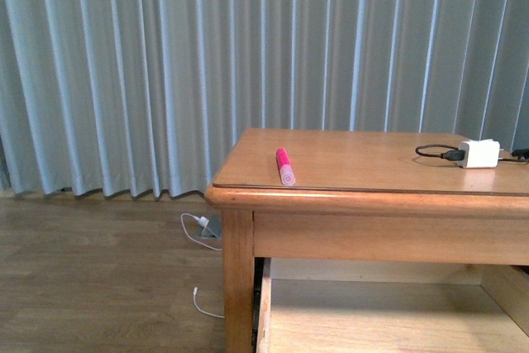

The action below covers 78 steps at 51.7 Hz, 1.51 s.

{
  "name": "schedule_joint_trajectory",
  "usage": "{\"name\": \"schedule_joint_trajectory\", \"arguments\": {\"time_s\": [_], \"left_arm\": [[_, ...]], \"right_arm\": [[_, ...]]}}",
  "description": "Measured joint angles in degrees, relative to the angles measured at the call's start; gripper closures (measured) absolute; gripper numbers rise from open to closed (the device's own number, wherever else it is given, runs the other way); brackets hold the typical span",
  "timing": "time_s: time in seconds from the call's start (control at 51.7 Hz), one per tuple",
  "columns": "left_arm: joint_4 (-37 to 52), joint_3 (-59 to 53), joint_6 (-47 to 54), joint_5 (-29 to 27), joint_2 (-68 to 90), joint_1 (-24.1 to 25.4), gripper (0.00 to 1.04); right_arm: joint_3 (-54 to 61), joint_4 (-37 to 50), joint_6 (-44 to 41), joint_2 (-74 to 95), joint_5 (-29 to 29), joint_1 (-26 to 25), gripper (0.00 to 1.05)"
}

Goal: Place pink marker in drawer with both arms

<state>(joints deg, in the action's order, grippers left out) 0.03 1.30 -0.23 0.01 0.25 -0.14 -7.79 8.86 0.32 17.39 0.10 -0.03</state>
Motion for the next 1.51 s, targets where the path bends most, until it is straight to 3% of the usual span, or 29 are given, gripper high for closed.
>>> {"name": "schedule_joint_trajectory", "arguments": {"time_s": [0.31, 1.509], "left_arm": [[0.00, 0.00, -0.02, -0.02, 0.00, 0.00, 0.06], [0.00, 0.00, 0.00, -0.02, -0.02, 0.00, 0.06]], "right_arm": [[0.00, 0.02, -0.02, -0.22, -0.04, 0.00, 0.06], [0.00, 0.02, -0.07, -0.22, -0.04, 0.00, 0.08]]}}
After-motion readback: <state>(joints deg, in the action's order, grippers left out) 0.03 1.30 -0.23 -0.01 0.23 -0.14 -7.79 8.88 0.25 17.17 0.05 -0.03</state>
